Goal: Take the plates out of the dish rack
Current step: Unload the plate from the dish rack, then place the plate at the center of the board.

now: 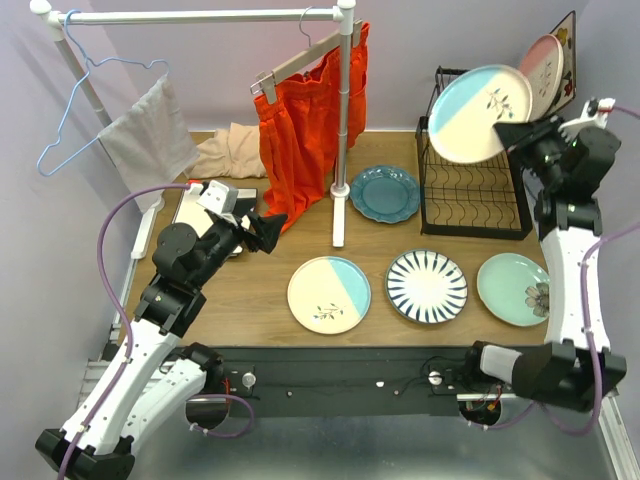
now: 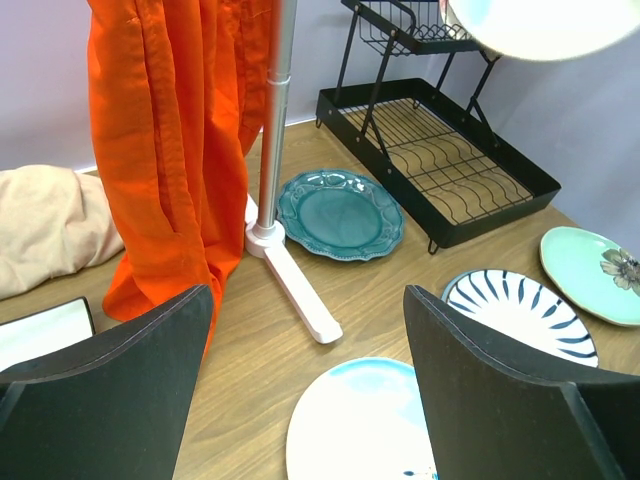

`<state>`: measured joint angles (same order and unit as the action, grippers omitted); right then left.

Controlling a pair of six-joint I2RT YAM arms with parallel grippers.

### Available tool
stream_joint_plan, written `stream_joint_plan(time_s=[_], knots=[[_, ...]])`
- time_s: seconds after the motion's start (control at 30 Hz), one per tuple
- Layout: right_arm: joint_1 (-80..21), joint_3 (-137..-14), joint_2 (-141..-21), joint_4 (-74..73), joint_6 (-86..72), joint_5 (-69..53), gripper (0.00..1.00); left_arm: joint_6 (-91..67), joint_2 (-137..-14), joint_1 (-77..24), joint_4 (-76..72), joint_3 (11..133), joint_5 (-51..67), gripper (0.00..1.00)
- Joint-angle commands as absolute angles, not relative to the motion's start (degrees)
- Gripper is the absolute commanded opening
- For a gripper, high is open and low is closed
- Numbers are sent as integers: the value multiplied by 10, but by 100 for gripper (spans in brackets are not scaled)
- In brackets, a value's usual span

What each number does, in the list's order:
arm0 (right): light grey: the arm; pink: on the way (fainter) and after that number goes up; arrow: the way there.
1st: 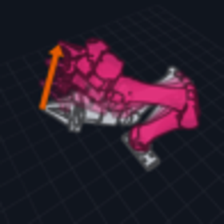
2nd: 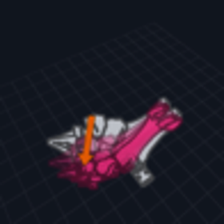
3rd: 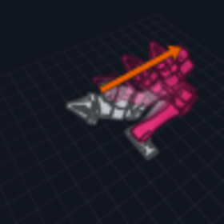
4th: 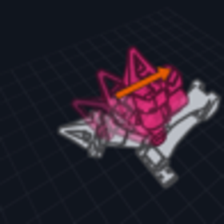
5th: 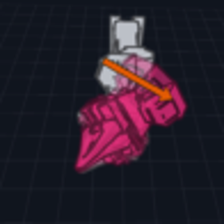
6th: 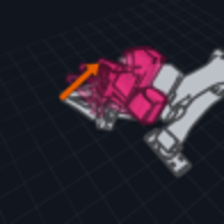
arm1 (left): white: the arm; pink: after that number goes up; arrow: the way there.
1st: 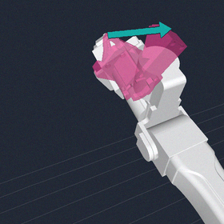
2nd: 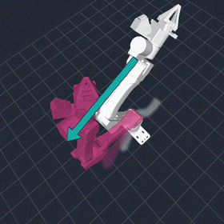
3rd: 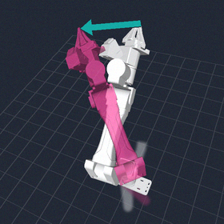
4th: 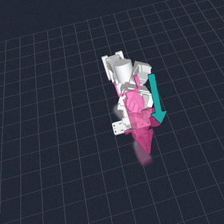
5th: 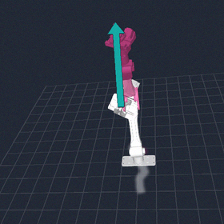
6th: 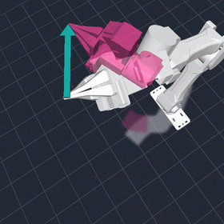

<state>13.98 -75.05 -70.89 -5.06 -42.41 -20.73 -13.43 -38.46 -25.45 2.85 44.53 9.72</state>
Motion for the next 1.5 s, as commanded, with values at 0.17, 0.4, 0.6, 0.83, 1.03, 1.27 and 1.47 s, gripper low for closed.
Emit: stream_joint_plan(time_s=[0.17, 0.4, 0.6, 0.83, 1.03, 1.27, 1.47], knots=[[139, -555, -505, -81, -471, -377, 1, -142, -379, -251, 18, 441, 112, 86], [91, -437, -453, -110, -473, -410, 1, -142, -389, -251, 17, 441, 117, 86], [38, -423, -467, -120, -445, -418, 1, -142, -390, -251, 18, 441, 114, 86], [-133, -410, -544, -60, -472, -345, 1, -141, -387, -251, 18, 440, 107, 86], [-242, -404, -621, -5, -478, -319, 1, -140, -390, -251, 19, 441, 107, 86], [-274, -392, -681, 58, -473, -350, 1, -141, -391, -251, 19, 440, 110, 86], [-286, -377, -724, 80, -460, -370, 1, -141, -392, -252, 20, 441, 110, 86]])
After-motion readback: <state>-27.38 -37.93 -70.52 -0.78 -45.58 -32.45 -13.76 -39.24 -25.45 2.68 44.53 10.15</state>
